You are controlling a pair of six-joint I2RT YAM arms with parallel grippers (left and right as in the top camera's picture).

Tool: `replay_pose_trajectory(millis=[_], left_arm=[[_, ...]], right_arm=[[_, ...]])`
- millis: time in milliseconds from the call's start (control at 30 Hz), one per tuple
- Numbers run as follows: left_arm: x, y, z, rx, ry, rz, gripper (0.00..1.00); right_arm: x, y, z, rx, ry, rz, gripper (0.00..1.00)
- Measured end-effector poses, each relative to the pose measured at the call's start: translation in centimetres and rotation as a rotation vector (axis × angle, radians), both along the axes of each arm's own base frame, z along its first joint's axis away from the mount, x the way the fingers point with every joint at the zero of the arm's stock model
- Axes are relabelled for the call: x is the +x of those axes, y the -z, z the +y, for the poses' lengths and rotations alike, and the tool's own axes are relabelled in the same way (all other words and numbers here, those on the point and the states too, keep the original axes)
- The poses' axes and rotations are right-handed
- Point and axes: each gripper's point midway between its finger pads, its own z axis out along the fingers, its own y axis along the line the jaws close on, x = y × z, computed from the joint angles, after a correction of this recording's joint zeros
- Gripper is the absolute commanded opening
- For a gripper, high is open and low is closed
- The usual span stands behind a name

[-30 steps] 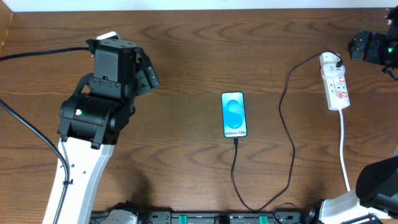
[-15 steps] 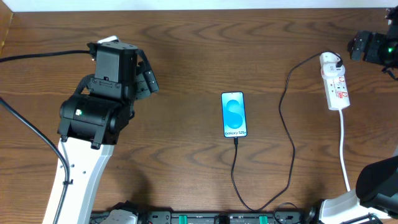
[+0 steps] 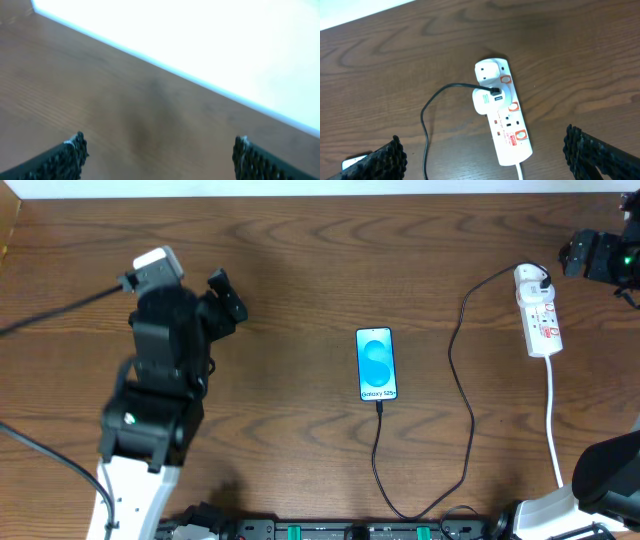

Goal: Plug charger to phone and switch on socket

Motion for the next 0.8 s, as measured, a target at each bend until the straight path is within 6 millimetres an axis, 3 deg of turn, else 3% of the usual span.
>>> replay_pose_trajectory(millis=[200,400,633,800], left_arm=[[-0.1,0.0,1.1,-0.064,-0.028,-0.304,0.94],[-3.0,0.9,3.0,-0.101,-0.069,-0.546,0.94],[-5.9,5.0,4.5,-0.097,-0.106,-0.592,0.94],[-7.3,6.0,5.3,-0.091,-0.130,-0.622,0.94]], right_arm=[[0.0,0.0,0.0,0.002,0.003,0.001,0.99],[0.0,0.0,0.0,0.003,0.003,0.000,0.99],[0.0,0.0,0.0,0.004,0.005,0.001,0.99],[0.0,0.0,0.0,0.004,0.005,0.000,0.99]])
